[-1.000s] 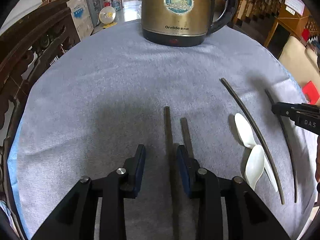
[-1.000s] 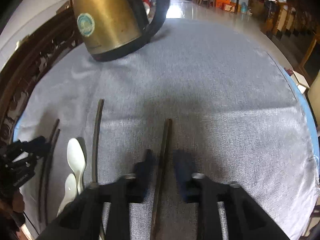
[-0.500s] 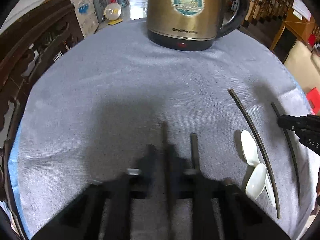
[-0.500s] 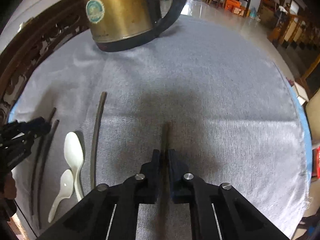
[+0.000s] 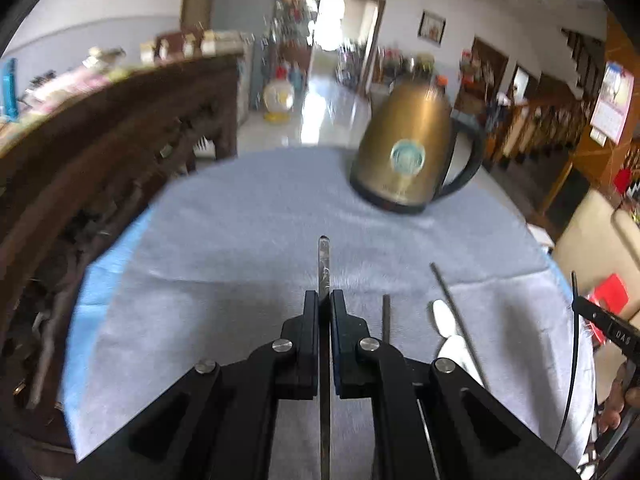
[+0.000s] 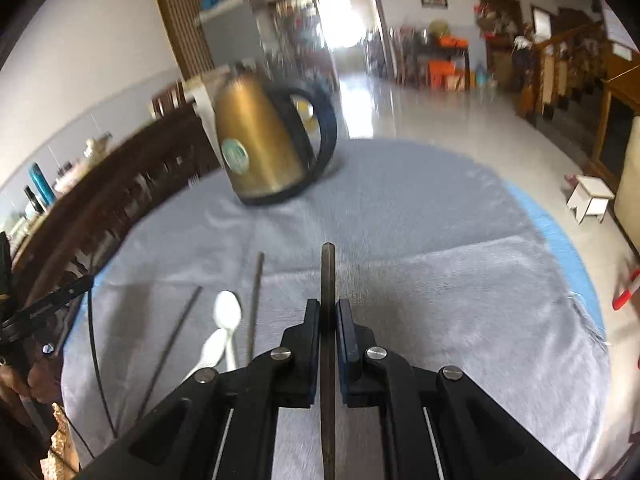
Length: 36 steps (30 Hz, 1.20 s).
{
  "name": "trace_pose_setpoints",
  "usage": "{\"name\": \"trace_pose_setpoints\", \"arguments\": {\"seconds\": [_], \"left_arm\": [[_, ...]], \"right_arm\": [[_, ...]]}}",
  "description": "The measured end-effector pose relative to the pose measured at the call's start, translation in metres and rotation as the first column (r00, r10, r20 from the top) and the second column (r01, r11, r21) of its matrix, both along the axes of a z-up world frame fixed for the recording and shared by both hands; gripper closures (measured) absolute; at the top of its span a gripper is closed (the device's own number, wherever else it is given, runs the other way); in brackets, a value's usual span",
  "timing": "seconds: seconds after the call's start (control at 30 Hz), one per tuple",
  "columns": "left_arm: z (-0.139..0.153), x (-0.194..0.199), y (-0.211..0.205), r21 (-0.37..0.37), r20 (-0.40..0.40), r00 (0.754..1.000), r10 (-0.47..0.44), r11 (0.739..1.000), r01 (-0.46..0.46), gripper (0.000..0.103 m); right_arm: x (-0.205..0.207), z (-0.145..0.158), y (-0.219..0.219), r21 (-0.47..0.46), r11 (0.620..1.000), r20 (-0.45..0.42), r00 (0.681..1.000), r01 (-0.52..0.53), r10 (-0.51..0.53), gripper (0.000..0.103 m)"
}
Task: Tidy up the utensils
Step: 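Lift the chopsticks with both tools and carry them toward the green cup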
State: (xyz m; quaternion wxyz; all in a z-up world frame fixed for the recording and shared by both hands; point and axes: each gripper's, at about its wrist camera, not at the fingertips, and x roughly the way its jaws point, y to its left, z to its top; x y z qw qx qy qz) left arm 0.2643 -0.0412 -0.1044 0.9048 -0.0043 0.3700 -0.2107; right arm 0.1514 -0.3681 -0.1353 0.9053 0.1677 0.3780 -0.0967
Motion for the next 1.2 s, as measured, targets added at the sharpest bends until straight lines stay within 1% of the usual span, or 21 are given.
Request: {"name": "trace_pose_setpoints", "arguments": {"seconds": [0.1, 0.17, 0.23, 0.33, 0.4, 0.5, 0.6, 0.7, 0.8, 0.83, 0.9, 1.0, 1.07, 1.2], "left_arm": [[0.023, -0.038, 0.017, -0.039, 0.067, 0.997, 0.032, 0.999, -0.029, 0.098], [0.031, -0.055, 0.025, -0.060, 0.097, 0.994, 0.050, 0.997, -0.044, 0.098], [0.043, -0.082, 0.039, -0.109, 0.122, 0.990, 0.076, 0.992, -0.063, 0.098], [0.061, -0.108, 0.055, -0.163, 0.159, 0.982, 0.097, 0.984, -0.071, 0.098], [0.073, -0.126, 0.059, -0.186, 0.189, 0.976, 0.105, 0.980, -0.070, 0.098], [0.089, -0.150, 0.064, -0.207, 0.241, 0.964, 0.111, 0.976, -0.061, 0.098], [0.103, -0.166, 0.064, -0.215, 0.278, 0.954, 0.109, 0.975, -0.049, 0.098], [0.121, -0.183, 0.065, -0.231, 0.302, 0.948, 0.097, 0.973, -0.026, 0.098], [0.137, -0.197, 0.061, -0.241, 0.324, 0.943, 0.078, 0.971, 0.002, 0.098], [0.143, -0.201, 0.060, -0.244, 0.331, 0.941, 0.064, 0.970, 0.020, 0.098], [0.152, -0.207, 0.058, -0.251, 0.331, 0.943, 0.046, 0.967, 0.041, 0.098], [0.159, -0.214, 0.057, -0.285, 0.322, 0.947, 0.022, 0.956, 0.075, 0.098], [0.160, -0.217, 0.056, -0.304, 0.316, 0.949, 0.009, 0.948, 0.092, 0.098], [0.160, -0.224, 0.049, -0.313, 0.320, 0.947, -0.008, 0.943, 0.113, 0.098]], "right_arm": [[-0.034, 0.022, 0.013, -0.023, 0.999, 0.091, 0.996, 0.026, -0.024, 0.094], [-0.052, 0.034, 0.022, -0.027, 0.999, 0.144, 0.989, 0.041, -0.037, 0.094], [-0.073, 0.048, 0.030, -0.020, 0.998, 0.198, 0.979, 0.053, -0.048, 0.094], [-0.100, 0.070, 0.043, -0.006, 0.998, 0.277, 0.959, 0.070, -0.065, 0.094], [-0.119, 0.084, 0.051, 0.000, 0.997, 0.330, 0.941, 0.083, -0.079, 0.094], [-0.141, 0.102, 0.062, 0.016, 0.996, 0.387, 0.917, 0.093, -0.092, 0.094], [-0.159, 0.122, 0.071, 0.022, 0.995, 0.442, 0.892, 0.096, -0.096, 0.094], [-0.171, 0.140, 0.081, 0.047, 0.996, 0.502, 0.860, 0.081, -0.093, 0.094], [-0.180, 0.155, 0.094, 0.066, 0.996, 0.568, 0.818, 0.062, -0.089, 0.094], [-0.181, 0.160, 0.101, 0.061, 0.997, 0.592, 0.802, 0.055, -0.080, 0.094], [-0.181, 0.165, 0.115, 0.046, 0.998, 0.620, 0.781, 0.048, -0.066, 0.094], [-0.174, 0.166, 0.133, 0.045, 0.999, 0.657, 0.752, 0.030, -0.052, 0.094], [-0.167, 0.163, 0.146, 0.025, 0.999, 0.675, 0.736, 0.044, -0.049, 0.094], [-0.151, 0.153, 0.167, -0.007, 0.997, 0.695, 0.717, 0.075, -0.049, 0.094]]}}
